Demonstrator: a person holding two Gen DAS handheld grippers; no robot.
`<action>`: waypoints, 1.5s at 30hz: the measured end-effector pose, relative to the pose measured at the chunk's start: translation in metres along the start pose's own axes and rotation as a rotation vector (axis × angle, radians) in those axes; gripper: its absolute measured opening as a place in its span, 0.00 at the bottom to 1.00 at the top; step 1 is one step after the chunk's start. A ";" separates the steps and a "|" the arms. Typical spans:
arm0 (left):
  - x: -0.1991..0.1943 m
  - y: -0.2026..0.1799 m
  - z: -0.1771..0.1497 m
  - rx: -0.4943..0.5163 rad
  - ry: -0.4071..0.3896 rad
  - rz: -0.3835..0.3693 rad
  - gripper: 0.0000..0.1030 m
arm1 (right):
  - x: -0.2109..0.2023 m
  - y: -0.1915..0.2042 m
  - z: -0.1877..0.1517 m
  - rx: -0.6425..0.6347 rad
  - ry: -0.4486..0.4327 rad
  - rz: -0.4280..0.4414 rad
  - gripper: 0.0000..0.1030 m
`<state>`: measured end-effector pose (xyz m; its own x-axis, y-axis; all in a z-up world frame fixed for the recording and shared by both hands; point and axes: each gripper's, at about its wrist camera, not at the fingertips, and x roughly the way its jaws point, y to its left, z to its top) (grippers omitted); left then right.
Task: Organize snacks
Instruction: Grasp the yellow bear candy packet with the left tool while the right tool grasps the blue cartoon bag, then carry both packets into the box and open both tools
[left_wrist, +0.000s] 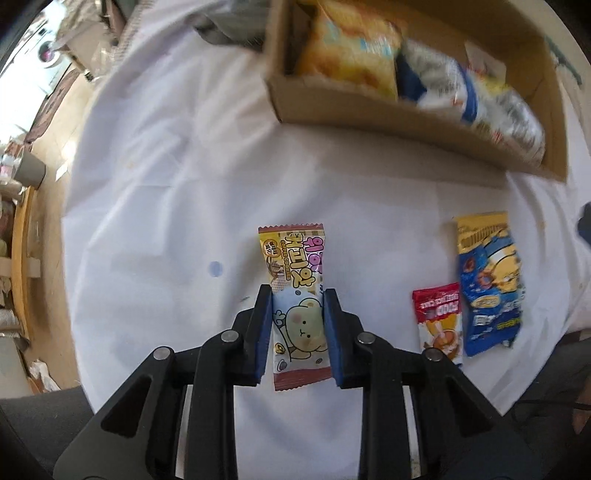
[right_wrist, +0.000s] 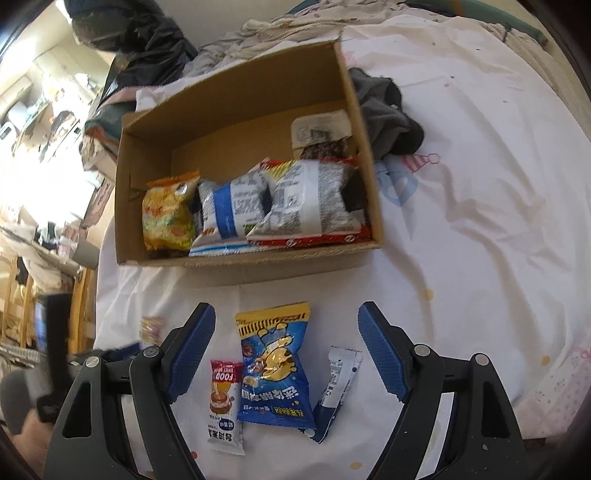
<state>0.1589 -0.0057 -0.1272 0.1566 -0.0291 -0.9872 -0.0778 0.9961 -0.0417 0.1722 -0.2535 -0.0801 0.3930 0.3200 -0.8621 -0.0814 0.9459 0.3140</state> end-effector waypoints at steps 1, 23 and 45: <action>-0.008 0.004 -0.002 -0.011 -0.012 -0.011 0.22 | 0.003 0.002 -0.001 -0.003 0.012 0.003 0.80; -0.046 0.002 -0.012 -0.034 -0.123 -0.055 0.22 | 0.102 0.029 -0.037 -0.110 0.374 -0.118 0.78; -0.076 0.008 -0.009 -0.080 -0.293 -0.088 0.22 | -0.007 0.026 0.001 -0.089 0.059 0.286 0.30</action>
<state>0.1371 0.0037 -0.0535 0.4422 -0.0781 -0.8935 -0.1272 0.9807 -0.1487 0.1684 -0.2308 -0.0654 0.2886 0.5740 -0.7663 -0.2615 0.8172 0.5136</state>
